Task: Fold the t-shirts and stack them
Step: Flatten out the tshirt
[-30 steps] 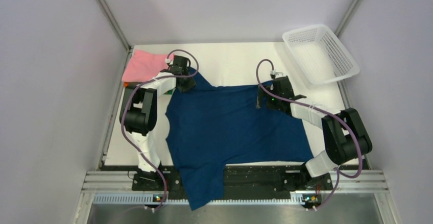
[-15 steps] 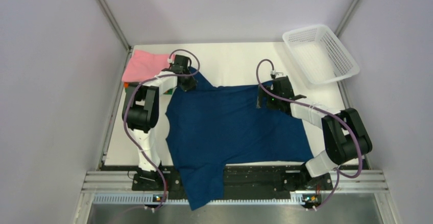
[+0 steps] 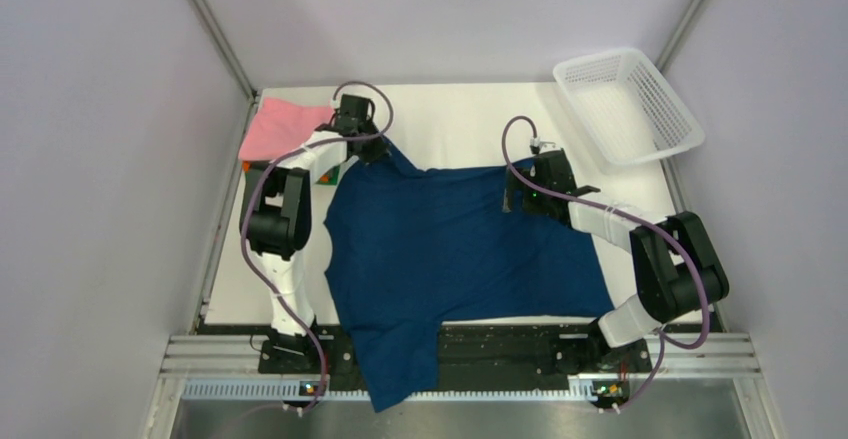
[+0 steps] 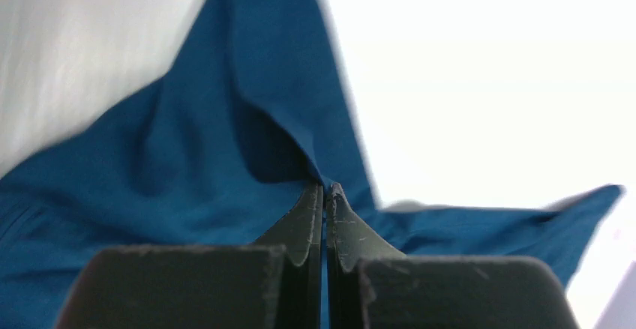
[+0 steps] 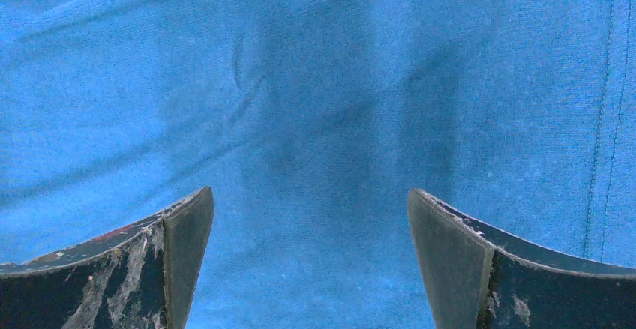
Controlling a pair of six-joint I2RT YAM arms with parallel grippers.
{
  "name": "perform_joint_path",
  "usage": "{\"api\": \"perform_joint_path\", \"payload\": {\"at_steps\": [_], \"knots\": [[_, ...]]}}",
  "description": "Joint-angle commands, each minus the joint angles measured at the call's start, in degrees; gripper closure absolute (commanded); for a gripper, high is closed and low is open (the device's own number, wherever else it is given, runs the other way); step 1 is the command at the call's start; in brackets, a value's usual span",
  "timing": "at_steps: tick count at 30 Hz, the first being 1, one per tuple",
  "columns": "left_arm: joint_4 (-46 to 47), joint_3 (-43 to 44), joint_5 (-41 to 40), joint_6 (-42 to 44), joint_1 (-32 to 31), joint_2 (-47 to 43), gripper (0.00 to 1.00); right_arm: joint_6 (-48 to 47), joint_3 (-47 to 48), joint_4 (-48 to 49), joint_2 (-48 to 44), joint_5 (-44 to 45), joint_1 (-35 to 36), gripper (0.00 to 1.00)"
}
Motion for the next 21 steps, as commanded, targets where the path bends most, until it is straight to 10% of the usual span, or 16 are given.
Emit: {"api": "perform_joint_path", "payload": {"at_steps": [1,7,10,13,21], "knots": [[5.0,10.0,3.9,-1.3,-1.0,4.0,1.00,-0.2,0.3,0.0,0.2,1.2,-0.2,0.01],[0.4,37.6,6.2,-0.4,-3.1,21.4,0.92,-0.3,0.8,-0.6,0.8,1.9,-0.2,0.01],[-6.0,51.0,6.7,1.0,-3.2,28.4,0.64,-0.1,0.5,-0.5,0.4,1.5,-0.1,0.01],[-2.9,49.2,8.0,3.2,-3.5,25.6,0.03,0.0,0.3,-0.2,0.2,1.3,-0.2,0.01],[-1.8,34.1,3.1,9.6,-4.9,8.1,0.01,0.3,1.1,-1.6,-2.1,3.0,-0.1,0.01]]}}
